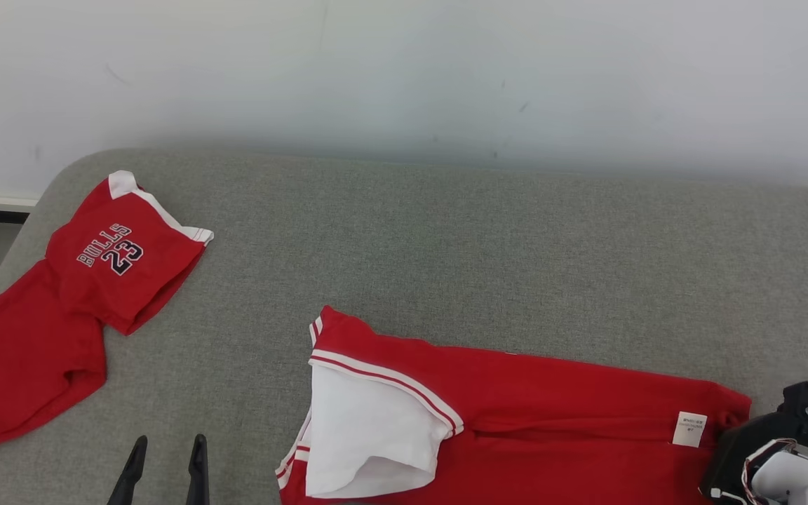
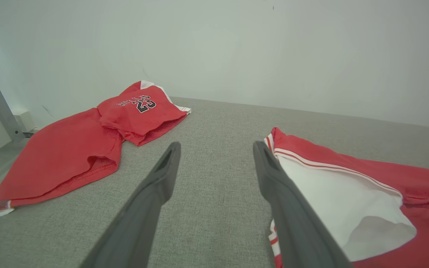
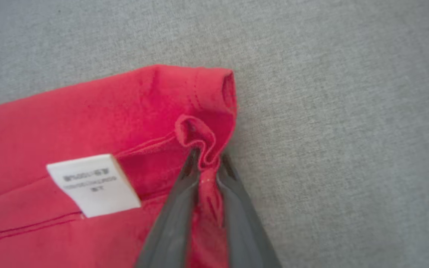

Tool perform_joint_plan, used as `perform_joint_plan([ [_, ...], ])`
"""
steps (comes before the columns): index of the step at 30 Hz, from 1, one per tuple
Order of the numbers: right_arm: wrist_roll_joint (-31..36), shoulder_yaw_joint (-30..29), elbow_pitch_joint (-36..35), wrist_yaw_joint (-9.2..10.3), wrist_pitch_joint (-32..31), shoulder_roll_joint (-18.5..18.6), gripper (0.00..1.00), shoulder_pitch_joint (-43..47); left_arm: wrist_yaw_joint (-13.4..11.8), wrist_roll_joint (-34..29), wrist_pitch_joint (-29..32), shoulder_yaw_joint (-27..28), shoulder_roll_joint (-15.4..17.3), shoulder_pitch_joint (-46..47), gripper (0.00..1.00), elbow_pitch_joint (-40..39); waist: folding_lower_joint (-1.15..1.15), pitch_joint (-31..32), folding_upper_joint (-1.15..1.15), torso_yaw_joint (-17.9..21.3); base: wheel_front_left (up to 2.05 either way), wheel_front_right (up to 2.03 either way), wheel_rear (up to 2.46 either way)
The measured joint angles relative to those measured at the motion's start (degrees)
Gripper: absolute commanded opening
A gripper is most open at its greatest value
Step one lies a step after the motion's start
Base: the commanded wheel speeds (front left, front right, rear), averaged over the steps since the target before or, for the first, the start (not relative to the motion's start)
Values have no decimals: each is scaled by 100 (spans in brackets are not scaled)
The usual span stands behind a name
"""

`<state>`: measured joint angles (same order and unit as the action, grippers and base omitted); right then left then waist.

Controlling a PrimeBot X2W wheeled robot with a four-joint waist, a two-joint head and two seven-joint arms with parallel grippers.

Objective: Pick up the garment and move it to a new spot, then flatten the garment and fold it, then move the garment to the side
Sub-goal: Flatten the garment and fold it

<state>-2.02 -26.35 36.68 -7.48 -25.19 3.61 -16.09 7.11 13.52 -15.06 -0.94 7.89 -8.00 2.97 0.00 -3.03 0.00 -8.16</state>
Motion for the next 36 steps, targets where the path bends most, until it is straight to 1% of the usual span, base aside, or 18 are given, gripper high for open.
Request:
perform_joint_plan([
  [5,64,-236,-152,-15,227,-76,0,13,0,-9,0,22,-18,-2,100,-18,0,4,0,65,0,0,0],
  [10,342,-745,-641,-15,402,-105,0,104,1,-29,0,3,-33,-4,100,-22,1,32,2,136,0,0,0],
  [11,342,-745,-641,-15,402,-105,0,104,1,-29,0,3,-33,-4,100,-22,1,32,2,136,0,0,0],
  [16,662,-1180,-1271,-11,403,-5,0,218,1,-42,0,27,-46,-20,100,-37,1,72,2,227,0,0,0],
  [21,938,-1202,-1768,-10,566,200,0,215,1,-41,0,36,-71,-25,100,-37,0,121,2,322,0,0,0],
  [25,959,-934,-1791,-10,626,289,0,196,1,-41,0,16,-73,-27,100,-27,1,187,2,376,0,0,0],
  [29,613,-463,-1662,-9,502,376,0,200,1,-42,0,-33,-82,-44,100,-1,0,291,1,386,0,0,0],
  [32,245,164,-1677,-9,363,332,0,257,1,-41,0,-57,-89,-96,100,27,0,372,1,367,0,0,0],
  [34,-83,621,-1752,-9,281,197,0,329,2,-38,0,-36,-88,-114,100,35,0,413,1,352,0,0,0],
  [36,-212,1123,-1894,-9,222,78,0,361,2,-32,0,-13,-86,-116,100,38,0,443,1,343,0,0,0],
])
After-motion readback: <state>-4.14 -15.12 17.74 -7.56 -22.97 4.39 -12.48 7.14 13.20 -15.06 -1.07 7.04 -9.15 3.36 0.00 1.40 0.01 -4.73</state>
